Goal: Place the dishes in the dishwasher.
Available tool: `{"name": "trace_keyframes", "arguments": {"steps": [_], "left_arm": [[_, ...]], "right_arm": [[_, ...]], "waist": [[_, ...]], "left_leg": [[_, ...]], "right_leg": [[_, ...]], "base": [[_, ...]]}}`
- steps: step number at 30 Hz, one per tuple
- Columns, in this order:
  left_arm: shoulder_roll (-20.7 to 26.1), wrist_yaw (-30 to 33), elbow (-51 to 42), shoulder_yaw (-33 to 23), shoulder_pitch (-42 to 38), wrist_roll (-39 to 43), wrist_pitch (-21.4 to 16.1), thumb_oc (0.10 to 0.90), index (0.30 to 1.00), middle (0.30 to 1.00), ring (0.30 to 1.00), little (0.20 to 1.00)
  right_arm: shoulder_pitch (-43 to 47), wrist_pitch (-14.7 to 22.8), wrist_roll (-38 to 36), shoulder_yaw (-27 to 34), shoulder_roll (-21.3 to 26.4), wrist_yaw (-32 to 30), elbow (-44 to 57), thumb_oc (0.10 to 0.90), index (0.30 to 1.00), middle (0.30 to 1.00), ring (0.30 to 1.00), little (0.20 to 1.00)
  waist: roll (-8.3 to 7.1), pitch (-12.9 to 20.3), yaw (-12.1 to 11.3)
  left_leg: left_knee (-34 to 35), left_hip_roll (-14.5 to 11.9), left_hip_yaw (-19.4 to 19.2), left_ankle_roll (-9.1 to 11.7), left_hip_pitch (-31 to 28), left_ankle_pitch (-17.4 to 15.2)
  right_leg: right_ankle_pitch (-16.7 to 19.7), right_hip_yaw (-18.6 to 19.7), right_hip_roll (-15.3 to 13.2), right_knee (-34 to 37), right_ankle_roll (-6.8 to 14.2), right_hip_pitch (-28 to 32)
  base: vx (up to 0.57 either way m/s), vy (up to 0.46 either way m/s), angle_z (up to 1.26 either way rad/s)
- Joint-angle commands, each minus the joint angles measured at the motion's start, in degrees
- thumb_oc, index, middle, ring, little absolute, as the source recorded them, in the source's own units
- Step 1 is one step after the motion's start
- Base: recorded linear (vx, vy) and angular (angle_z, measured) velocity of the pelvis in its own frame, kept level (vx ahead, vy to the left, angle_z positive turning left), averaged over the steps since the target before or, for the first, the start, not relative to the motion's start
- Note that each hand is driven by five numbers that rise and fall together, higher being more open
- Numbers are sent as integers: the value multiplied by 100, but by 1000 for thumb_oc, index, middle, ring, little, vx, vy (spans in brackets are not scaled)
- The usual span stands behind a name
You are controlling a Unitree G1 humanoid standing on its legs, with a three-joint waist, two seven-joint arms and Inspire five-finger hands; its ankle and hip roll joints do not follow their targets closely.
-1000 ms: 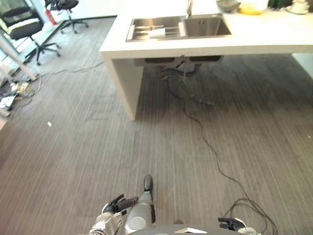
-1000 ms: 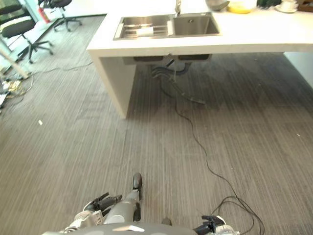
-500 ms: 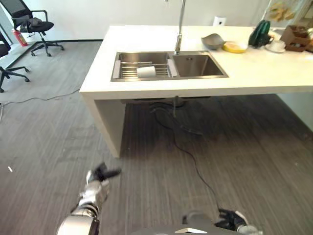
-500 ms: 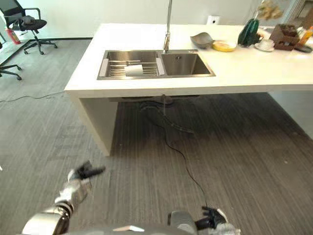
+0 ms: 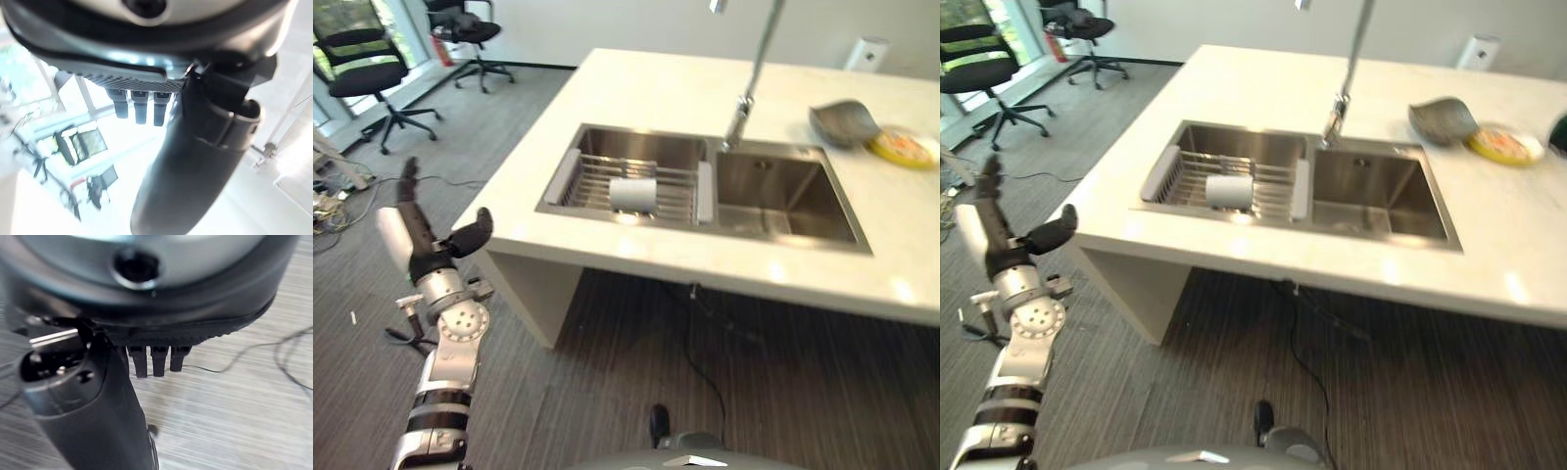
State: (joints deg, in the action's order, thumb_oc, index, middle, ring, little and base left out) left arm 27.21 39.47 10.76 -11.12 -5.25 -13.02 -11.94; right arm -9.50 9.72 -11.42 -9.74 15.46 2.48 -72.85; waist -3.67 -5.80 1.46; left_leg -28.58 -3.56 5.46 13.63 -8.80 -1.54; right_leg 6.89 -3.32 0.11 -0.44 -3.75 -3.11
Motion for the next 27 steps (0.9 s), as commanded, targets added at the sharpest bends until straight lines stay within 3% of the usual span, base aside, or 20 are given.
{"name": "trace_keyframes", "arguments": {"steps": [1,3,4,6,7,8,11,12,13,15,21,22,27], "left_arm": [[871,-204,-467,-142,-545,-767,-336,800,900,900,900,900],[954,-577,-562,61,-501,-744,-398,800,900,900,900,900],[1149,-868,-513,323,-466,-809,-448,800,900,900,900,900],[1290,-1105,-676,351,-391,-768,-575,800,900,900,900,900],[1596,-1566,-886,509,-308,-794,-672,800,900,900,900,900],[1752,-1820,-991,537,-260,-766,-711,800,900,900,900,900],[1904,-2173,-1089,669,-243,-563,-800,800,900,900,900,900],[1968,-2561,-1263,802,-201,-304,-853,800,900,900,900,900],[2364,-3018,-1581,874,-57,-390,-886,800,900,900,900,900],[2546,-3407,-1966,1056,-100,-244,-910,800,900,900,900,900],[2124,-3664,-2321,1699,-664,-99,-819,800,900,900,900,900],[1891,-3806,-2440,2035,-1015,-131,-757,800,900,900,900,900],[1390,-3901,-2073,2728,-1900,-281,-549,800,900,900,900,900]], "right_arm": [[275,213,-200,-75,309,43,179,800,900,900,900,900],[314,243,-238,16,396,13,244,800,900,900,900,900],[305,222,-232,71,446,44,217,800,900,900,900,900],[386,215,-305,57,483,112,351,800,900,900,900,900],[467,269,-377,83,487,149,386,800,900,900,900,900],[447,282,-380,129,469,211,362,800,900,900,900,900],[379,262,-320,57,389,324,331,800,900,900,900,900],[327,234,-290,34,357,405,290,800,900,900,900,900],[250,188,-177,20,306,490,243,800,900,900,900,900],[225,158,-181,24,261,523,196,800,900,900,900,900],[224,83,-142,-20,172,576,162,800,900,900,900,900],[248,60,-126,-29,170,553,156,800,900,900,900,900],[313,0,-85,-119,157,542,122,800,900,900,900,900]], "waist": [[-59,-104,82],[26,-19,105],[68,18,75],[102,47,53],[225,99,129],[255,150,159],[282,251,180],[294,303,191],[300,334,198],[296,337,237],[293,331,321],[293,336,381],[320,342,515]], "left_leg": [[743,331,-594,-557,760,541],[1833,-106,-1181,-676,706,322],[2451,-144,-1237,-683,580,271],[2399,-92,-1061,-689,466,286],[2683,-131,-1068,-681,380,442],[2885,-113,-1119,-686,293,443],[3287,-94,-1226,-693,-19,478],[3354,-88,-1243,-703,-74,456],[3358,-76,-1244,-724,-95,351],[3358,-46,-1265,-743,-93,280],[3358,-10,-1339,-782,-145,220],[3358,4,-1367,-803,-162,176],[3358,7,-1450,-832,-212,115]], "right_leg": [[-282,184,-452,-27,959,629],[-397,20,-496,222,1093,833],[-403,-10,-528,230,1154,862],[-359,75,-535,160,1163,769],[-363,75,-496,141,1184,693],[-341,77,-499,143,1201,689],[-304,123,-486,215,1233,740],[-299,123,-498,250,1238,775],[-294,111,-519,286,1256,800],[-279,116,-543,295,1281,795],[-260,166,-586,327,1324,808],[-248,198,-597,355,1351,814],[-225,306,-591,371,1369,802]], "base": [[156,-34,29],[243,78,21],[171,103,28],[33,62,18],[67,90,-26],[110,107,-58],[102,62,-17],[84,51,-4],[83,50,-18],[23,48,-17],[10,25,-2],[-5,16,-5],[-8,3,-12]]}}
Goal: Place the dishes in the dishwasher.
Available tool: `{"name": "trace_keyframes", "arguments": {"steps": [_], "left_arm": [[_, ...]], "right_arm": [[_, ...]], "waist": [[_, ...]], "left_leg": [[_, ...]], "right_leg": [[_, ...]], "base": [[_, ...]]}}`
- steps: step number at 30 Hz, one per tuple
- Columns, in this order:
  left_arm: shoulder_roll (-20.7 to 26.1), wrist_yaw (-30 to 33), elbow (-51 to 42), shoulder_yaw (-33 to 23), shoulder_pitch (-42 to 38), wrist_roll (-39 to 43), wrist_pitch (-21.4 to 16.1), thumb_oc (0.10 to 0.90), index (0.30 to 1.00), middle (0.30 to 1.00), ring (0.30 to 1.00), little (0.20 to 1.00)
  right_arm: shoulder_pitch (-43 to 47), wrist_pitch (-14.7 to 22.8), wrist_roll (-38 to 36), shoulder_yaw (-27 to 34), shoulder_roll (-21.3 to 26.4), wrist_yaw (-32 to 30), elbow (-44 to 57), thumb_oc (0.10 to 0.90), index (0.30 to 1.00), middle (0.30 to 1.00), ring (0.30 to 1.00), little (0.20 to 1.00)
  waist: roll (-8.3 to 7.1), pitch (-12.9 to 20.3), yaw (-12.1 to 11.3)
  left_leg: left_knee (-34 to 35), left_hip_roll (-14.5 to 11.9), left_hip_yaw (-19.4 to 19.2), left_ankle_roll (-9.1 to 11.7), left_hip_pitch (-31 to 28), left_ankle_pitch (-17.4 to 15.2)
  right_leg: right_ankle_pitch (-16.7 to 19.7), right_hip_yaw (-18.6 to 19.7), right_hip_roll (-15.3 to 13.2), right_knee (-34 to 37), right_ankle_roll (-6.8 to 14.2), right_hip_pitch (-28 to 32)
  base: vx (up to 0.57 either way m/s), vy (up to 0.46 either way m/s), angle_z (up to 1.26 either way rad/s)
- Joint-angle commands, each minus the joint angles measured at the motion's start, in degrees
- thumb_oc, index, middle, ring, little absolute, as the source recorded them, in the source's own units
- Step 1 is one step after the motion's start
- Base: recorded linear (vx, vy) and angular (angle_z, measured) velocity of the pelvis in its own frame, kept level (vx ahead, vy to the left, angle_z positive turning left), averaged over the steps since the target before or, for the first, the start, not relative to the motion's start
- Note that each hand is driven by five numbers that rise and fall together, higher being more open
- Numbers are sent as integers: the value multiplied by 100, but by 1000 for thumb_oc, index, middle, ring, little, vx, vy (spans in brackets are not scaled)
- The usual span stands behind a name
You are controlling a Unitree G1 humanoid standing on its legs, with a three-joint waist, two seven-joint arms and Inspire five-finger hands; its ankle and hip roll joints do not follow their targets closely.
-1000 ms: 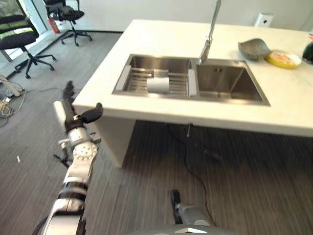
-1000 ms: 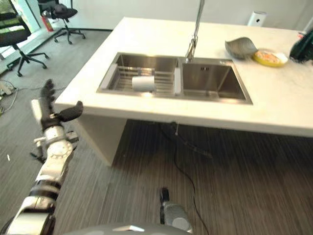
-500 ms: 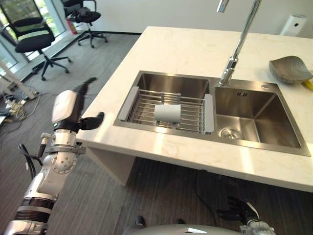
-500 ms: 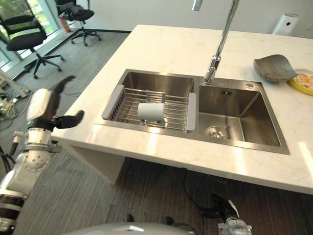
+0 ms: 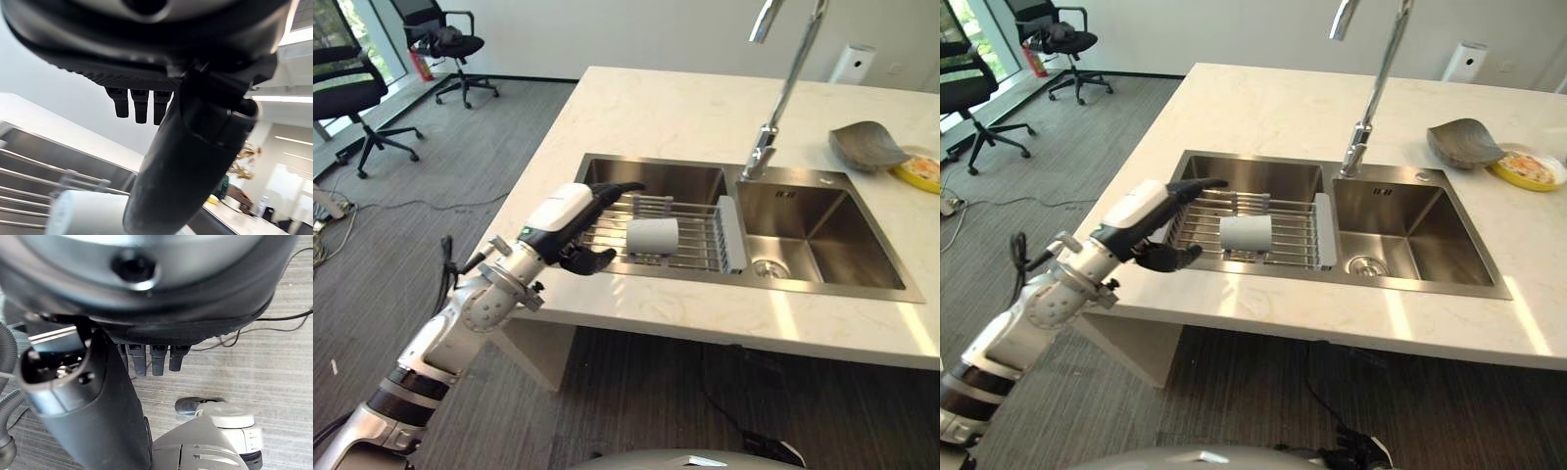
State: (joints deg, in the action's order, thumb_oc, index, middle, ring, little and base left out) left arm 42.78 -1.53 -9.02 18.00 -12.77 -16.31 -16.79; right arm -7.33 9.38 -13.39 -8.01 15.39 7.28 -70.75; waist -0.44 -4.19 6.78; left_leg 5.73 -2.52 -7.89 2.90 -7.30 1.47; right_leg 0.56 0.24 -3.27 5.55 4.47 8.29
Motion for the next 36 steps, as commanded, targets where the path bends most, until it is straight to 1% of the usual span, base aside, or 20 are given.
{"name": "trace_keyframes", "arguments": {"steps": [1,2,3,6,7,8,9,10,11,12,13,15,17,18,20,22,26,33,35,36], "left_arm": [[-316,185,104,60,-1471,-9,58,800,900,900,900,900],[-437,163,231,181,-1687,-33,121,800,900,900,900,900],[-675,289,604,382,-2102,-261,276,800,900,900,900,900],[-969,469,1298,720,-2801,-635,491,800,900,900,900,900],[-1052,483,1547,778,-2963,-684,567,800,900,900,900,900],[-1052,483,1547,778,-2963,-684,567,800,900,900,900,900],[-1128,545,1818,883,-3183,-818,647,800,900,900,900,900],[-1293,560,2356,1091,-3527,-994,802,800,900,900,900,900],[-1306,573,2383,1106,-3550,-995,795,800,900,900,900,900],[-1337,607,2613,1197,-3723,-1112,841,800,900,900,900,900],[-1392,565,3103,1393,-3960,-1268,982,800,900,900,900,900],[-1383,570,3480,1528,-4114,-1355,1065,800,900,900,900,900],[-1361,483,3692,1653,-4199,-1245,1063,800,900,900,900,900],[-1358,402,3853,1636,-4140,-955,1052,800,900,900,900,900],[-1208,437,3927,1673,-4182,-988,1065,800,900,900,900,900],[-1171,422,3973,1646,-4093,-872,1064,800,900,900,900,900],[-970,289,3917,1662,-3984,-797,1079,800,900,900,900,900],[-935,105,4058,1753,-3898,-698,1098,800,900,900,900,900],[-921,3,4150,1764,-3855,-549,1117,800,900,900,900,900],[-928,-93,4331,1736,-3816,-376,1190,800,900,900,900,900]], "right_arm": [[128,14,154,-333,169,52,-88,800,900,900,900,900],[154,-1,170,-363,178,48,-91,800,900,900,900,900],[175,-33,193,-414,180,37,-82,800,900,900,900,900],[227,-86,232,-447,220,16,-132,800,900,900,900,900],[235,-102,237,-467,236,15,-133,800,900,900,900,900],[235,-102,237,-467,236,15,-133,800,900,900,900,900],[237,-120,266,-484,259,-2,-156,800,900,900,900,900],[225,-152,252,-476,296,-9,-200,800,900,900,900,900],[227,-153,251,-466,295,-9,-199,800,900,900,900,900],[234,-156,259,-462,310,-19,-223,800,900,900,900,900],[250,-170,247,-451,357,-44,-272,800,900,900,900,900],[238,-186,232,-444,365,-52,-293,800,900,900,900,900],[250,-194,211,-445,377,-49,-311,800,900,900,900,900],[251,-202,206,-435,384,-55,-326,800,900,900,900,900],[234,-197,184,-457,374,-40,-326,800,900,900,900,900],[215,-192,164,-451,363,-21,-330,800,900,900,900,900],[187,-209,184,-453,364,10,-363,800,900,900,900,900],[173,-241,172,-429,381,46,-415,800,900,900,900,900],[200,-258,157,-429,386,57,-437,800,900,900,900,900],[232,-274,173,-456,398,72,-427,800,900,900,900,900]], "waist": [[4,180,31],[9,174,52],[26,169,111],[50,144,203],[58,135,238],[58,135,238],[66,132,263],[82,128,338],[82,122,329],[92,115,348],[115,106,410],[149,95,447],[166,72,468],[170,64,481],[187,62,496],[191,53,504],[188,42,475],[188,51,441],[193,61,425],[202,60,419]], "left_leg": [[-73,-98,-143,236,-378,-190],[-73,-99,-171,228,-385,-194],[-73,-104,-220,215,-398,-210],[-73,-117,-316,204,-406,-232],[-73,-121,-352,203,-411,-233],[-73,-121,-352,203,-411,-233],[-73,-126,-377,203,-411,-236],[-73,-128,-413,206,-414,-231],[-73,-128,-413,206,-415,-231],[-73,-133,-422,208,-415,-227],[-73,-138,-452,215,-416,-221],[-73,-145,-479,216,-461,-282],[-73,-159,-516,224,-472,-277],[-73,-164,-530,228,-478,-268],[-73,-169,-548,237,-486,-264],[-73,-186,-571,249,-488,-251],[-73,-199,-572,261,-496,-235],[-73,-210,-497,272,-481,-220],[-73,-212,-484,276,-477,-211],[-73,-203,-461,275,-470,-202]], "right_leg": [[417,-9,-243,-222,550,-347],[427,29,-235,-213,553,-357],[449,101,-222,-204,564,-386],[475,200,-206,-207,588,-449],[481,230,-197,-205,585,-465],[481,230,-197,-205,585,-465],[487,254,-193,-197,586,-474],[491,281,-186,-184,584,-478],[492,282,-185,-183,584,-478],[490,287,-179,-182,584,-482],[493,302,-165,-174,587,-492],[451,330,-154,-148,609,-457],[446,354,-147,-144,616,-456],[449,368,-143,-143,613,-455],[447,382,-132,-137,611,-452],[446,381,-122,-133,608,-455],[448,373,-103,-128,599,-439],[427,279,-108,-118,585,-385],[418,255,-111,-116,580,-371],[419,243,-113,-117,569,-362]], "base": [[-4,-6,-15],[-12,-15,-29],[-15,-15,-25],[-24,-18,-36],[-12,-14,-17],[-9,-13,-17],[-14,-20,-14],[-14,-20,-22],[-21,-27,-22],[-30,-27,-22],[4,-17,-24],[13,-12,-18],[-14,-25,-13],[-7,-22,-9],[-11,-20,-5],[-15,-21,-4],[0,0,0],[-3,-5,0],[0,0,0],[0,0,0]]}}
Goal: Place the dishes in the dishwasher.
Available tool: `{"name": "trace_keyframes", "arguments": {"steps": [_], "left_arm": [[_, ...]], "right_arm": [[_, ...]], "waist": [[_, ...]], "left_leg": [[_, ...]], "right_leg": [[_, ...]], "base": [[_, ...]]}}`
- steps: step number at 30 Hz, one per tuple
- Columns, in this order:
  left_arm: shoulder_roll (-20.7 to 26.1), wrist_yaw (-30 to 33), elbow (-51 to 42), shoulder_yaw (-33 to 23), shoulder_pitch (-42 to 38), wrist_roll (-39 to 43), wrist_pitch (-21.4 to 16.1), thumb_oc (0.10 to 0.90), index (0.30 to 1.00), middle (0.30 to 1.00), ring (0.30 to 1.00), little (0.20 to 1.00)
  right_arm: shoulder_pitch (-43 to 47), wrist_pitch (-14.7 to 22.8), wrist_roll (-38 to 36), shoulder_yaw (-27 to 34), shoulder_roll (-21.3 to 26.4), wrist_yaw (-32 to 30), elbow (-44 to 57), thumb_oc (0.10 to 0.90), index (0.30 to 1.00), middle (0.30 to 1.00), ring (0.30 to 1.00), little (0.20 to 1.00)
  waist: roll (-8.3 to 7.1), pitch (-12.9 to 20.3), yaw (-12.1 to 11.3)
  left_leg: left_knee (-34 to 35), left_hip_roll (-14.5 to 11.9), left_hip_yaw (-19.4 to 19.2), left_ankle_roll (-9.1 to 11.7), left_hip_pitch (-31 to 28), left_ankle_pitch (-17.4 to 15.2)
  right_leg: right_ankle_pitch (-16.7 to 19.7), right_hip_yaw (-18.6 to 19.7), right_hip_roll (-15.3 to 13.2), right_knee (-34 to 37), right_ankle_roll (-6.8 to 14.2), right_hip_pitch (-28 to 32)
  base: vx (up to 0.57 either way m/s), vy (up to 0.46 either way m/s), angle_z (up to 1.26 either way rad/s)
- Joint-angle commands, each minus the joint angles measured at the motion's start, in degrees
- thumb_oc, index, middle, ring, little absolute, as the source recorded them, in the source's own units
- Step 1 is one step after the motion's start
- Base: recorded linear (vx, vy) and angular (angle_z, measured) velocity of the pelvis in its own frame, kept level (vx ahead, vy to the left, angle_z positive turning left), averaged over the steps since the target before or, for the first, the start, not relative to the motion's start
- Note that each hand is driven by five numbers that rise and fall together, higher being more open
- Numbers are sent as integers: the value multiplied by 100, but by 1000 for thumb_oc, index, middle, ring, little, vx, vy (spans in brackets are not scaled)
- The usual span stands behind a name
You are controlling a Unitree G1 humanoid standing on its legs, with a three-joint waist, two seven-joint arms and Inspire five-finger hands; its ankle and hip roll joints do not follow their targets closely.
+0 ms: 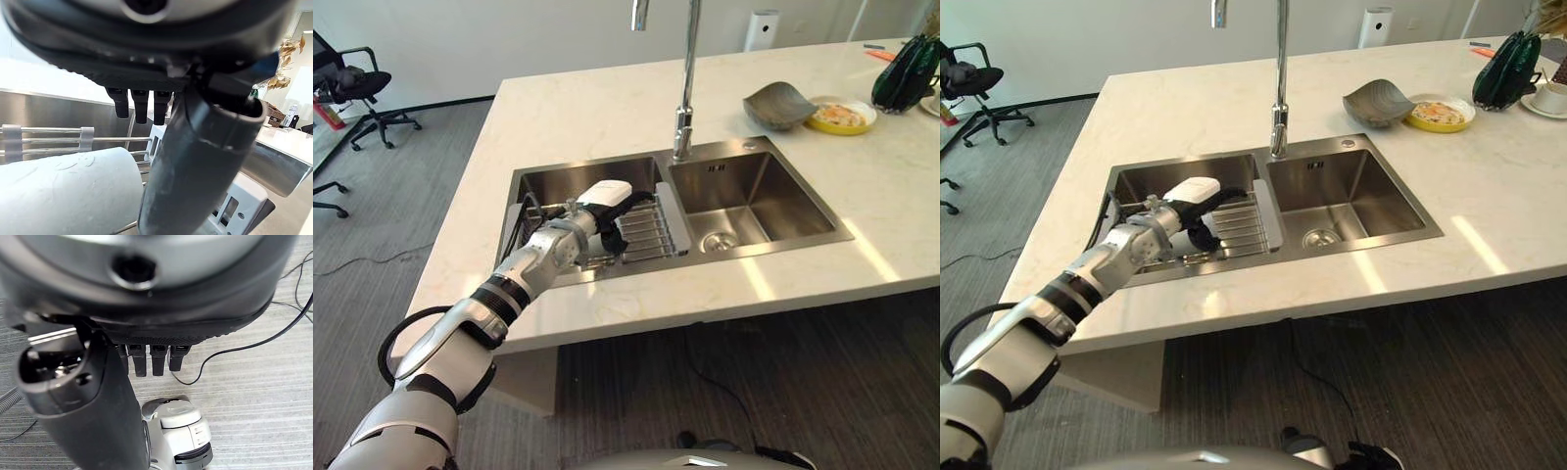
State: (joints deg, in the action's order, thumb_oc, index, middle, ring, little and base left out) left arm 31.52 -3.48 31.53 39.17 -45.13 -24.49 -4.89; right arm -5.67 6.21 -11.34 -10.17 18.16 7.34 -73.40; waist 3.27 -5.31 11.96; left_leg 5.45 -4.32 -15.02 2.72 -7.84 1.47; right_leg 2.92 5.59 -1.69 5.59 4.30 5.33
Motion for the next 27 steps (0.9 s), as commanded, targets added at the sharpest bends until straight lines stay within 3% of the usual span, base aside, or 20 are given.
{"name": "trace_keyframes", "arguments": {"steps": [1,18,19,21,27], "left_arm": [[189,38,349,-381,-578,513,26,800,900,900,900,900],[-338,-448,1857,-98,-585,348,396,800,900,900,900,900],[-372,-463,2018,-117,-537,347,411,748,822,822,822,822],[-441,-413,2222,-157,-496,282,430,400,300,300,300,300],[-460,-88,2562,-181,-448,-31,413,400,300,300,300,300]], "right_arm": [[75,33,-27,-251,123,67,-164,800,900,900,900,900],[198,-125,58,-498,99,276,-306,800,900,900,900,900],[198,-129,60,-499,104,284,-320,800,900,900,900,900],[182,-148,89,-521,92,310,-370,800,900,900,900,900],[218,-129,103,-565,100,287,-345,800,900,900,900,900]], "waist": [[-167,169,-102],[-149,152,-112],[-147,151,-107],[-146,144,-108],[-152,136,-117]], "left_leg": [[-45,-23,259,294,-414,-196],[-45,-30,324,302,-404,-176],[-45,-30,333,304,-406,-174],[-45,-26,343,306,-405,-171],[-45,-28,355,309,-407,-169]], "right_leg": [[186,-301,-272,-123,584,-63],[163,-403,-283,-133,531,-10],[155,-407,-279,-135,524,-7],[143,-418,-276,-136,507,3],[131,-437,-272,-142,496,16]], "base": [[-28,-4,4],[-6,-3,2],[0,0,0],[0,0,0],[0,0,0]]}}
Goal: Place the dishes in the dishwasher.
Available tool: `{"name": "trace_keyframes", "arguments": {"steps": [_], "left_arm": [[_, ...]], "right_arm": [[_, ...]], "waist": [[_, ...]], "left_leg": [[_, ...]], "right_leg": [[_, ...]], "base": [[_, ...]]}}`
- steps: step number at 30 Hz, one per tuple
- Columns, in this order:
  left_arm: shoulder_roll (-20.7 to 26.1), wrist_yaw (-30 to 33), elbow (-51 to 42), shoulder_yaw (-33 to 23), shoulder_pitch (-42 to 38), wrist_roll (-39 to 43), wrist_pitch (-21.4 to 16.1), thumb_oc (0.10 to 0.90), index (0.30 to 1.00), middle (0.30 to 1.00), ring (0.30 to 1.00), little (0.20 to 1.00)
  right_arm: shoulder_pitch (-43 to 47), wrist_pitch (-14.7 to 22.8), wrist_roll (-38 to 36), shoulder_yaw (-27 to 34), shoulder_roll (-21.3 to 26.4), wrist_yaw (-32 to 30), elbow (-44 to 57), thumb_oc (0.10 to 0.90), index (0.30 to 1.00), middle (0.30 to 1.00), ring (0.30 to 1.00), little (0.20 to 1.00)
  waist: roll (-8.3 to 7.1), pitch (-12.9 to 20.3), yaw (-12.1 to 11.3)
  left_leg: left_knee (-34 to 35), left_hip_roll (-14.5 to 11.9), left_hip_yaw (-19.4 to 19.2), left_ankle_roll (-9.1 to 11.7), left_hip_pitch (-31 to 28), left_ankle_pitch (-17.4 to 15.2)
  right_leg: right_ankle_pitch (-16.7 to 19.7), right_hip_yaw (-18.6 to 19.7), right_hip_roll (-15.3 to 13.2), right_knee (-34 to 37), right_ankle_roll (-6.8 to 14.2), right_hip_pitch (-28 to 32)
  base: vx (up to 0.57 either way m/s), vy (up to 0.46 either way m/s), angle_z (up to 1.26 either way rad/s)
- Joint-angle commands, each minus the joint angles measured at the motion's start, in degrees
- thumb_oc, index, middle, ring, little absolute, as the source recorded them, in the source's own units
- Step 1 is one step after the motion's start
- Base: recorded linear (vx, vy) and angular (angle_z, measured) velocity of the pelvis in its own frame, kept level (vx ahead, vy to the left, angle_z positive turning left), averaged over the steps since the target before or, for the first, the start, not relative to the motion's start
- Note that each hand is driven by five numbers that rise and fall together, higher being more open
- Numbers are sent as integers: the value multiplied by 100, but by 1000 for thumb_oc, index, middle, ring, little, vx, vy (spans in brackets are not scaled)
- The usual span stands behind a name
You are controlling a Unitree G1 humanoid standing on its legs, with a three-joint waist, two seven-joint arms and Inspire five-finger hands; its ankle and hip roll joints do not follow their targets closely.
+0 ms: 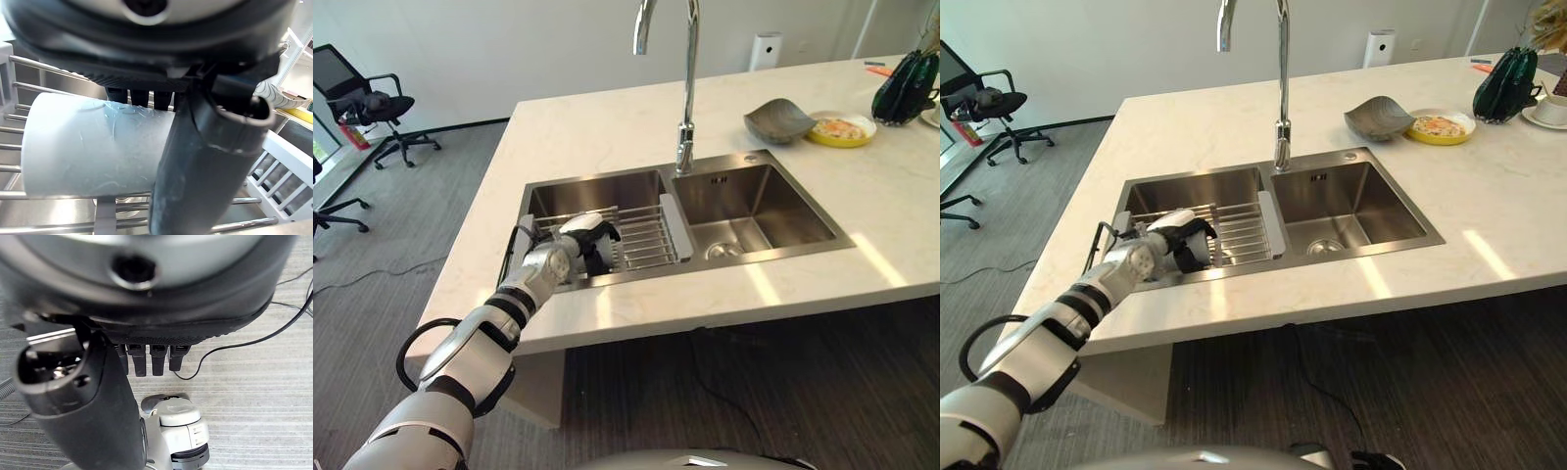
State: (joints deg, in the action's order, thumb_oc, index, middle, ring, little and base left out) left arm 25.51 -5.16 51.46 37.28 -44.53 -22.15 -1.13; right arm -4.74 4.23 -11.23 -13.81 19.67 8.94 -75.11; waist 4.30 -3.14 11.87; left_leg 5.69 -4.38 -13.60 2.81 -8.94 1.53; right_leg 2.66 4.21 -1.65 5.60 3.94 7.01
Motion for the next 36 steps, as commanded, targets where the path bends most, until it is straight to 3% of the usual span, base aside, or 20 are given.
{"name": "trace_keyframes", "arguments": {"steps": [1,3,6,7,8,11,15,17,22,28,29,32,33,34,36], "left_arm": [[188,244,516,-50,-511,-277,6,400,300,300,300,300],[292,572,307,-170,-457,-207,-92,400,300,300,300,300],[554,1445,-1094,-782,-78,379,-606,400,300,300,300,300],[554,1445,-1094,-782,-78,379,-606,400,300,300,300,300],[627,1842,-1824,-1337,430,655,-776,400,300,300,300,300],[540,2532,-3039,-2169,684,1125,-1187,400,300,300,300,300],[419,2742,-3431,-2499,714,1401,-1298,400,300,300,300,300],[326,3178,-4552,-3004,610,1618,-1546,400,300,300,300,300],[434,3297,-5374,-3509,1034,1468,-1591,400,300,300,300,300],[602,3210,-6254,-4205,2596,1198,-1728,400,300,300,300,300],[602,3210,-6254,-4205,2596,1198,-1728,400,300,300,300,300],[497,3205,-6555,-4521,3536,1208,-1786,400,300,300,300,300],[415,3184,-6685,-4496,3734,1424,-1863,400,300,300,300,300],[474,3141,-6743,-4394,3653,1389,-1859,400,300,300,300,300],[448,3109,-6771,-4334,3617,1390,-1856,400,300,300,300,300]], "right_arm": [[115,91,88,-203,-60,108,-149,800,900,900,900,900],[116,128,80,-185,-69,69,-134,800,900,900,900,900],[31,273,34,-160,-122,-16,47,800,900,900,900,900],[31,273,34,-160,-122,-16,47,800,900,900,900,900],[-56,358,49,-131,-118,-120,163,800,900,900,900,900],[-161,368,139,-112,-138,-233,151,800,900,900,900,900],[-153,351,186,-107,-107,-296,86,800,900,900,900,900],[-90,372,208,-82,-76,-417,41,800,900,900,900,900],[-72,407,206,-118,-136,-433,70,800,900,900,900,900],[19,378,475,-269,-274,-381,88,800,900,900,900,900],[19,378,475,-269,-274,-381,88,800,900,900,900,900],[59,415,675,-384,-274,-428,224,800,900,900,900,900],[32,480,651,-392,-199,-463,441,800,900,900,900,900],[23,488,566,-292,-71,-491,447,800,900,900,900,900],[8,489,542,-219,-26,-497,401,800,900,900,900,900]], "waist": [[-260,-87,-113],[-274,-102,-136],[-337,-104,-175],[-337,-104,-175],[-376,-76,-166],[-444,-47,-196],[-455,-5,-192],[-471,45,-248],[-474,35,-370],[-475,-149,-903],[-475,-149,-903],[-453,-374,-1393],[-392,-540,-1743],[-354,-573,-1986],[-345,-560,-2016]], "left_leg": [[-69,-25,218,303,-295,-173],[-69,-23,241,304,-284,-165],[-69,-29,269,322,-266,-159],[-69,-29,269,322,-266,-159],[-69,-39,288,334,-260,-168],[-69,-44,303,349,-209,-128],[-69,-50,304,356,-208,-137],[-69,-45,350,355,-206,-154],[-69,-36,420,344,-193,-154],[-69,-41,780,378,34,108],[-69,-41,780,378,34,108],[-341,-5,1326,446,441,273],[-397,35,1720,587,867,506],[-305,86,1880,681,1210,632],[-304,129,1759,642,1374,650]], "right_leg": [[155,-309,-276,-147,531,-154],[148,-330,-274,-151,526,-149],[136,-358,-277,-147,524,-141],[136,-358,-277,-147,524,-141],[127,-377,-282,-149,524,-147],[162,-389,-291,-153,514,-178],[158,-417,-297,-140,514,-159],[135,-467,-297,-122,503,-117],[117,-505,-301,-134,487,-103],[77,-800,-320,-198,415,-163],[77,-800,-320,-198,415,-163],[43,-1307,-404,-138,389,-107],[-4,-1855,-450,-116,367,-135],[-138,-2507,-576,-87,396,-102],[-165,-2816,-645,-77,403,-75]], "base": [[0,0,0],[-4,-3,2],[2,-7,3],[20,-13,5],[-10,-17,6],[13,-12,7],[21,-1,6],[62,3,5],[20,-5,6],[-38,-22,12],[-17,-39,41],[-142,-88,74],[-230,-170,200],[-214,-126,276],[-55,-68,329]]}}
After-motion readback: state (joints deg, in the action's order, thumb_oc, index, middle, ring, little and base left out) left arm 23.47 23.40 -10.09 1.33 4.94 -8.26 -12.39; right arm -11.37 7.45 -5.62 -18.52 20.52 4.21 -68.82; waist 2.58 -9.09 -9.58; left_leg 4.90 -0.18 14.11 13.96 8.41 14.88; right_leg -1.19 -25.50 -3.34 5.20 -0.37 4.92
